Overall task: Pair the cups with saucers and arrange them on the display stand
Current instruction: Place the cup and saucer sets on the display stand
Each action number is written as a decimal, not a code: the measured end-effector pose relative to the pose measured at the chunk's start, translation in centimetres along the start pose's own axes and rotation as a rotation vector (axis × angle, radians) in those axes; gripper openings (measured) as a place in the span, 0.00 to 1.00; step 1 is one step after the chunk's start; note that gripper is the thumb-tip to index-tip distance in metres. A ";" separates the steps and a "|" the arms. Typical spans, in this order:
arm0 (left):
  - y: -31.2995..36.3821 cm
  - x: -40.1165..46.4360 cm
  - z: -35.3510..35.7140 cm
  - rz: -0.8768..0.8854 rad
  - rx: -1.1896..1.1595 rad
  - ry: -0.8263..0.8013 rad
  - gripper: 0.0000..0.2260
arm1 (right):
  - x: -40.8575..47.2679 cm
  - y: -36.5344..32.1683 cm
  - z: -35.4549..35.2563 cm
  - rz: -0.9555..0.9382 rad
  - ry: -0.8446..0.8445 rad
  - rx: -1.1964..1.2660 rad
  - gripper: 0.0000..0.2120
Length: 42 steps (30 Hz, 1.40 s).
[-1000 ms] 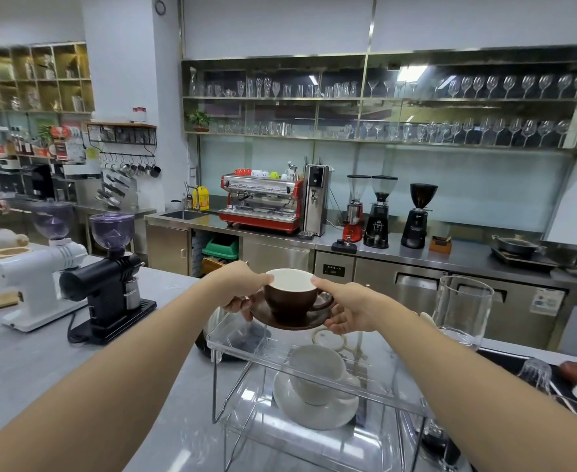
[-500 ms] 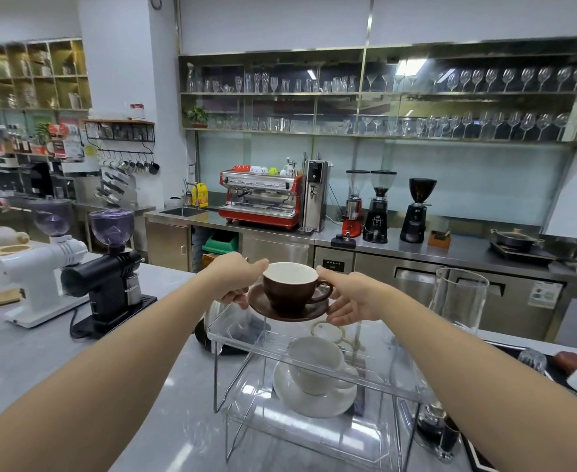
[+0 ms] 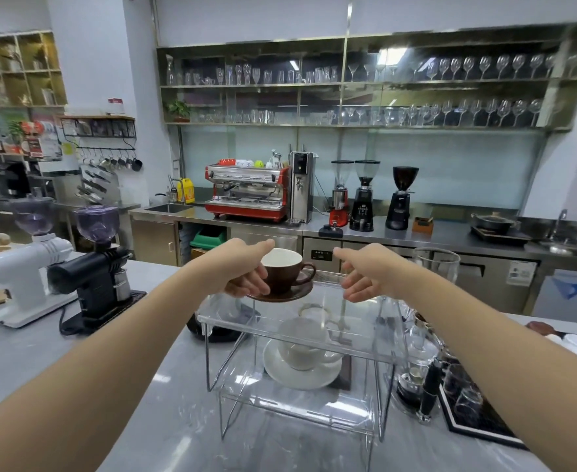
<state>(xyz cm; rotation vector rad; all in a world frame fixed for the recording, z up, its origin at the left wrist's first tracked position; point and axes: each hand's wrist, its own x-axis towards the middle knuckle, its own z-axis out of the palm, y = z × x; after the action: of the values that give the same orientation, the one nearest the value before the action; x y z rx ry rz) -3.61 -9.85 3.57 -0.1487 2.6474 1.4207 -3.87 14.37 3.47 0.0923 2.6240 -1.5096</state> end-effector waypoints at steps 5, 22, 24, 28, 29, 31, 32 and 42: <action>1.1 -2.8 3.8 0.048 -0.107 -0.172 0.30 | -4.4 1.6 -1.4 -0.066 -0.046 0.022 0.23; -0.3 -11.3 21.4 0.267 -0.301 -0.625 0.24 | -18.5 16.3 -8.3 0.012 0.174 0.082 0.14; -0.9 -11.7 24.2 0.244 -0.321 -0.685 0.25 | -20.3 18.7 -8.9 0.067 0.203 0.092 0.14; -2.2 -12.3 28.9 0.160 -0.345 -0.744 0.25 | -23.2 22.9 -9.8 0.155 0.250 0.109 0.15; -2.4 -12.5 30.4 0.138 -0.345 -0.764 0.26 | -24.1 24.2 -10.2 0.190 0.273 0.131 0.15; -3.0 -12.6 32.3 0.081 -0.342 -0.794 0.28 | -25.0 26.2 -10.6 0.252 0.308 0.174 0.17; -3.3 -12.8 33.5 0.053 -0.340 -0.816 0.29 | -25.6 27.3 -10.8 0.285 0.331 0.191 0.18; -6.6 -13.8 42.9 0.009 -0.172 -0.818 0.27 | -30.6 36.5 -12.8 0.476 0.488 0.216 0.17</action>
<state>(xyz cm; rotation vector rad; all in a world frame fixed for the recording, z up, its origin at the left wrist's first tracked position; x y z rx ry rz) 13.98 22.66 -23.04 0.3546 1.8615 1.3234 29.56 43.85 -17.53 1.1451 2.4647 -1.7330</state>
